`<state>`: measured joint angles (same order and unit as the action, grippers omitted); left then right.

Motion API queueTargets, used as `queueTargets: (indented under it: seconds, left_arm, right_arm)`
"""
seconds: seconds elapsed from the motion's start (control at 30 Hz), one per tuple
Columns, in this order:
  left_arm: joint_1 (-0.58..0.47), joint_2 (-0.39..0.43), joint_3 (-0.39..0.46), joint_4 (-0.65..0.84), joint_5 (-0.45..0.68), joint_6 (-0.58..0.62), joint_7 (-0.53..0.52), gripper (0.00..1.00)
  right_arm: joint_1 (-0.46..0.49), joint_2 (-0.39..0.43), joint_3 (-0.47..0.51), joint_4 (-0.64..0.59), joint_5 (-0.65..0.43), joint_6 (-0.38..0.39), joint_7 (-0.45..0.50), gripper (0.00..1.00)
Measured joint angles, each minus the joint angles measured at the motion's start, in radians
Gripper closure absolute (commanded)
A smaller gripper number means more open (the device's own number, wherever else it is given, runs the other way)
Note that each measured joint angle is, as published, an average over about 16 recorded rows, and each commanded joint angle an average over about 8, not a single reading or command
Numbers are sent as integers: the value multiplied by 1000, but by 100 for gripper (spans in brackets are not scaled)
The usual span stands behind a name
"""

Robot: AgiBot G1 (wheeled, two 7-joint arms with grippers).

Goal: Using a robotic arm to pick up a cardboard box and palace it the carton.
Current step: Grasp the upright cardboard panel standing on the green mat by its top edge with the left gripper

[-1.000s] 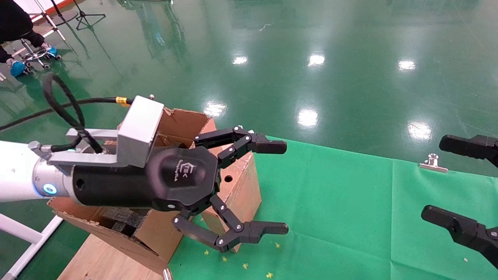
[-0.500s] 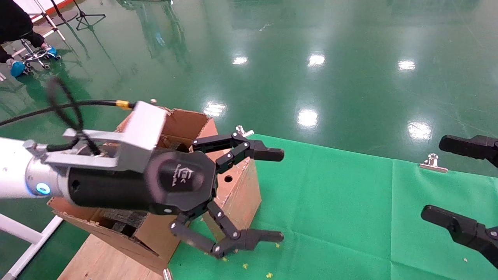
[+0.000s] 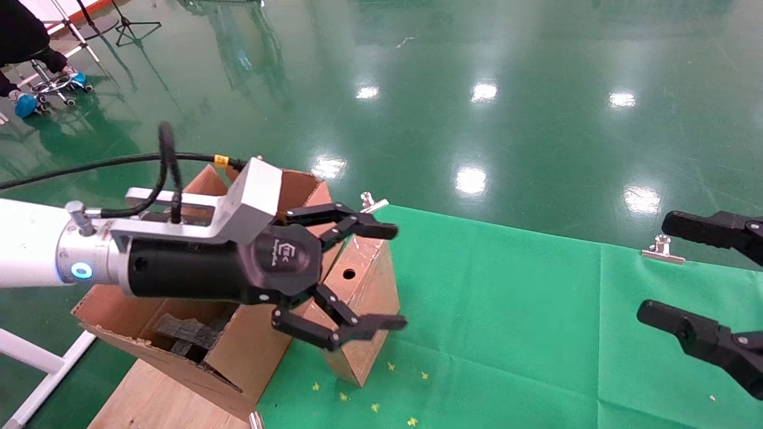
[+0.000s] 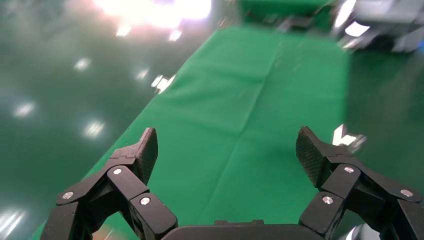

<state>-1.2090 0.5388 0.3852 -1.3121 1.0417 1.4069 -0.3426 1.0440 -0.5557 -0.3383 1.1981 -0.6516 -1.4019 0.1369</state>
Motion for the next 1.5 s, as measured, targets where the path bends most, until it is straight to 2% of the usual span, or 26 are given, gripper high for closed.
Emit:
queueTargets:
  seconds: [0.2,0.43,0.6,0.77,1.03,1.5]
  left_arm:
    - [-79,17,62,-20,190,-46,-133,0]
    - [-188,73,146,-35,424,-78,-389,0]
    - [-241,118,194,-37,540,-75,-568,0]
    - [-272,153,230,-41,621,-64,-691,0]
    - [-283,179,265,-46,691,-45,-772,0]
    - [-257,190,294,-47,721,-31,-796,0]
  right_arm:
    - [0,0,0,0,0,0,0,100]
    - [0,0,0,0,0,0,0,100]
    - [0,0,0,0,0,0,0,100]
    - [0,0,0,0,0,0,0,100]
    - [0,0,0,0,0,0,0,100]
    - [0,0,0,0,0,0,0,100]
